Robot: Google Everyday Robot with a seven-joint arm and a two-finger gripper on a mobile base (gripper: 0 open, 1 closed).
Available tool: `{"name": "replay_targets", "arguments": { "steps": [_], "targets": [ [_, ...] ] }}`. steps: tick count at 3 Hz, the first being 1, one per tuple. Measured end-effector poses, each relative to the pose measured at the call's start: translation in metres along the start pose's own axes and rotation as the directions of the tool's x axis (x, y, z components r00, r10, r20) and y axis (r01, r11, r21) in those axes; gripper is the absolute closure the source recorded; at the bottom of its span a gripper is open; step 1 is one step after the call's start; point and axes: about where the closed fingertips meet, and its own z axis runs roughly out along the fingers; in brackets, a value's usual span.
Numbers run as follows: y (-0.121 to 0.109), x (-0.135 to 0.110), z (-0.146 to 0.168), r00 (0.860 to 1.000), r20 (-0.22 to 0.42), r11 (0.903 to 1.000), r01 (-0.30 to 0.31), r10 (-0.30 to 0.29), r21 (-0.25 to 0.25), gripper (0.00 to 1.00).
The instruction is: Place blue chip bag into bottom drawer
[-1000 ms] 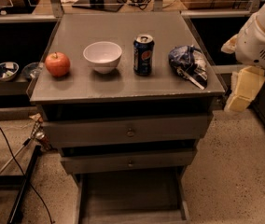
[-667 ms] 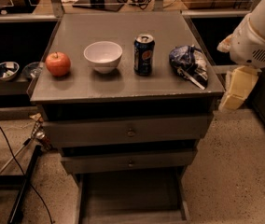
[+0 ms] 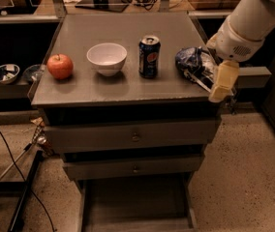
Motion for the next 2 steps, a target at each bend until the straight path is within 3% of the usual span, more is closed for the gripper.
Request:
{"name": "replay_targets", "arguments": {
  "steps": [2],
  "targets": [
    [-0.013, 0.003, 0.004, 1.0, 0.005, 1.0, -0.001, 0.001, 0.007, 0.0]
  ]
}}
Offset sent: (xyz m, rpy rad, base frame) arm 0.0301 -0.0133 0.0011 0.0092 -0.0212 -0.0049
